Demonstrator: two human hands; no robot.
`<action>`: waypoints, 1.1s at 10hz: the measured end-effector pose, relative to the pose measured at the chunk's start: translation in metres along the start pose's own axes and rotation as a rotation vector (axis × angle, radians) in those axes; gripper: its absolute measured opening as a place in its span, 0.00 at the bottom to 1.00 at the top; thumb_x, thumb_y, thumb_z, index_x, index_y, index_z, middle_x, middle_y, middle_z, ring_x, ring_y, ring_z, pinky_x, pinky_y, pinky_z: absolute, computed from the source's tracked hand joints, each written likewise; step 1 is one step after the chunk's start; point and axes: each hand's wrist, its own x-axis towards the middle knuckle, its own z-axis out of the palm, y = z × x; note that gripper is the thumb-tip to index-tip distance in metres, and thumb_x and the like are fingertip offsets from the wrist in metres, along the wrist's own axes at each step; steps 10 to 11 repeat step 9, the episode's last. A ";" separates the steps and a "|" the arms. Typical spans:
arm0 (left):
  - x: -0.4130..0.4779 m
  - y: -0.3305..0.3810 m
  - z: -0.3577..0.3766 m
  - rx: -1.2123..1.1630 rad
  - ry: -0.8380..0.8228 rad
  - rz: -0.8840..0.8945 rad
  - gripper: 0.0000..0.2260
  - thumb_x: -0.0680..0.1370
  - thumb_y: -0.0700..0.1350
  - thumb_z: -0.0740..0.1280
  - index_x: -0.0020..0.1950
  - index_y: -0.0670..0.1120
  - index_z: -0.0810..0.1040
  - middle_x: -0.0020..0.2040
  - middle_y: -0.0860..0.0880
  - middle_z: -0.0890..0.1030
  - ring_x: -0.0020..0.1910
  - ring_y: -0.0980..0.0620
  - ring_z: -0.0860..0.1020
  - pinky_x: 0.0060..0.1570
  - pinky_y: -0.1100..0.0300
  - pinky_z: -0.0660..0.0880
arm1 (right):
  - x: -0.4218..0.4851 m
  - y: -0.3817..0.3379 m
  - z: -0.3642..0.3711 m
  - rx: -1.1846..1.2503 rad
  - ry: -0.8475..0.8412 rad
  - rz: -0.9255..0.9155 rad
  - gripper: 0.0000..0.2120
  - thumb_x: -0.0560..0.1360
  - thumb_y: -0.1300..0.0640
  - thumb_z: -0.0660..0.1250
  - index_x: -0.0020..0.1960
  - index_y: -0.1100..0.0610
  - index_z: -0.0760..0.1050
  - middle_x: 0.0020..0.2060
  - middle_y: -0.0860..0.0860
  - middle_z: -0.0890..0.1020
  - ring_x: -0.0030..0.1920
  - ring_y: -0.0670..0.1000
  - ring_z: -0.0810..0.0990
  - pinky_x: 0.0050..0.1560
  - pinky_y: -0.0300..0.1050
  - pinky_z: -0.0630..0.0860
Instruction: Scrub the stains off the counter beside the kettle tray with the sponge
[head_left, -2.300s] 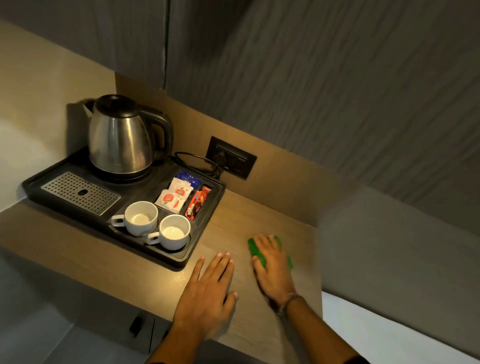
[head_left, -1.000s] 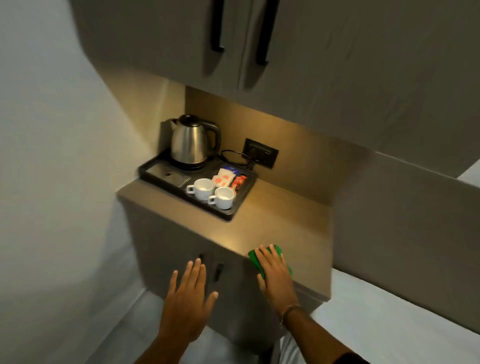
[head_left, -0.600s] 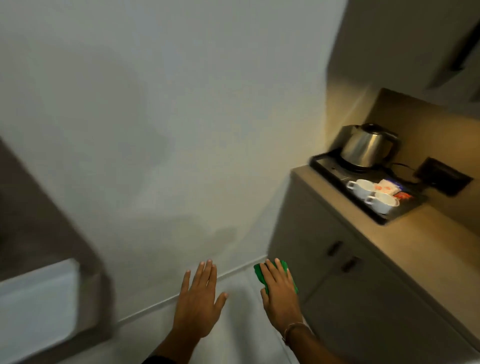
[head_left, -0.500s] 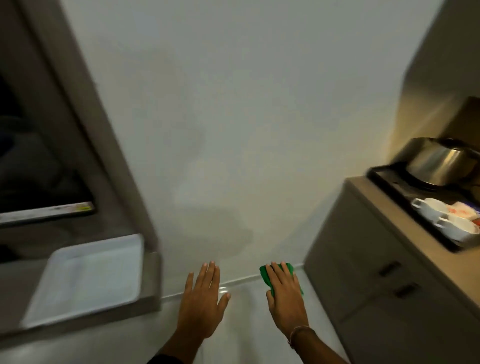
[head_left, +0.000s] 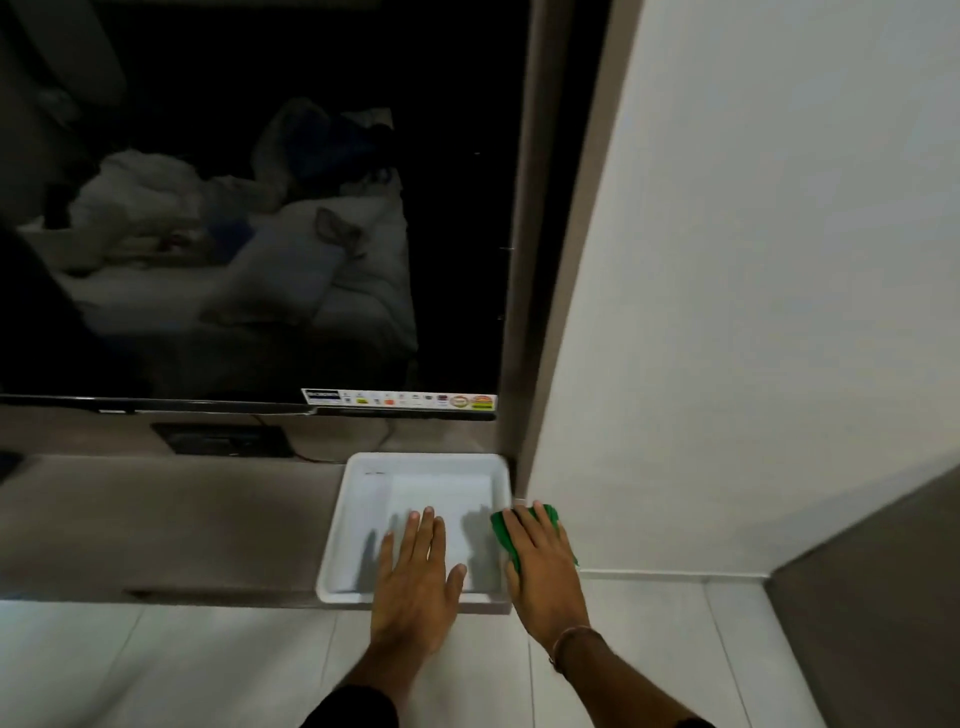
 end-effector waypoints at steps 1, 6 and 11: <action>0.028 -0.043 0.002 -0.010 -0.060 -0.026 0.32 0.85 0.62 0.43 0.83 0.45 0.40 0.85 0.45 0.40 0.82 0.43 0.36 0.81 0.42 0.39 | 0.042 -0.033 0.032 -0.007 -0.025 -0.013 0.29 0.81 0.58 0.62 0.80 0.49 0.61 0.81 0.51 0.65 0.83 0.58 0.56 0.82 0.61 0.53; 0.063 -0.101 0.052 -0.051 -0.138 0.049 0.34 0.85 0.61 0.46 0.83 0.44 0.38 0.84 0.43 0.35 0.81 0.43 0.32 0.81 0.42 0.44 | 0.087 -0.039 0.120 -0.134 -0.342 0.071 0.38 0.81 0.46 0.59 0.83 0.46 0.41 0.84 0.49 0.40 0.83 0.61 0.36 0.80 0.64 0.40; 0.044 -0.061 0.012 -0.079 0.089 0.180 0.31 0.83 0.59 0.50 0.81 0.41 0.62 0.82 0.39 0.60 0.81 0.39 0.55 0.76 0.45 0.37 | 0.057 -0.042 0.064 0.036 -0.243 0.047 0.43 0.78 0.32 0.56 0.83 0.43 0.36 0.83 0.47 0.39 0.82 0.57 0.34 0.82 0.62 0.45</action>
